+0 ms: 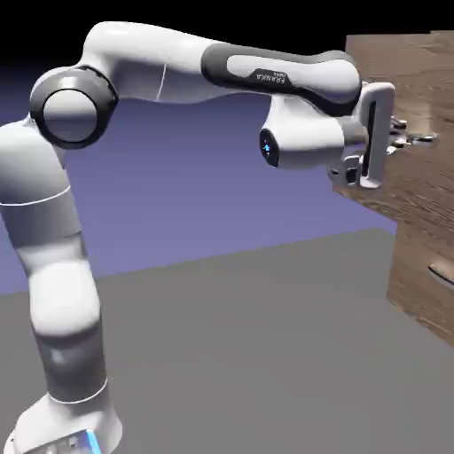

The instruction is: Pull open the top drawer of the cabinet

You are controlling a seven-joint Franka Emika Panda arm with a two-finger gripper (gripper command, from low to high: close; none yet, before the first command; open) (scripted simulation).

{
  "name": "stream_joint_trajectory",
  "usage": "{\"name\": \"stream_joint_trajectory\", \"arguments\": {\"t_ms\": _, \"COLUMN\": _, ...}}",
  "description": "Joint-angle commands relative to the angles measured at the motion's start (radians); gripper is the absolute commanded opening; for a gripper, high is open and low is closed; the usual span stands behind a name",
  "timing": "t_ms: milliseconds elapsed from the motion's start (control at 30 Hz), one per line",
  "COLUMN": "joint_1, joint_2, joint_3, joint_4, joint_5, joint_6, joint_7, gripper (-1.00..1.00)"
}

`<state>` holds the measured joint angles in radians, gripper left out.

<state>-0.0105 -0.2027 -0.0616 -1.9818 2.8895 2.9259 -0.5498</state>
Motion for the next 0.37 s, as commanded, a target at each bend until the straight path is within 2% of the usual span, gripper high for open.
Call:
{"name": "stream_joint_trajectory", "arguments": {"t_ms": 0, "joint_1": 0.018, "joint_2": -0.035, "joint_3": 0.0, "joint_4": -0.036, "joint_5": -0.001, "joint_6": 0.0, "joint_7": -0.002, "gripper": -1.0}}
{"name": "stream_joint_trajectory", "arguments": {"t_ms": 100, "joint_1": 0.017, "joint_2": -0.133, "joint_3": -0.001, "joint_4": -0.131, "joint_5": -0.002, "joint_6": 0.004, "joint_7": -0.007, "gripper": -1.0}}
{"name": "stream_joint_trajectory", "arguments": {"t_ms": 133, "joint_1": 0.017, "joint_2": -0.133, "joint_3": -0.001, "joint_4": -0.131, "joint_5": -0.002, "joint_6": 0.004, "joint_7": -0.007, "gripper": 1.0}}
{"name": "stream_joint_trajectory", "arguments": {"t_ms": 333, "joint_1": 0.022, "joint_2": -0.289, "joint_3": -0.007, "joint_4": -0.266, "joint_5": -0.014, "joint_6": 0.024, "joint_7": -0.006, "gripper": 1.0}}
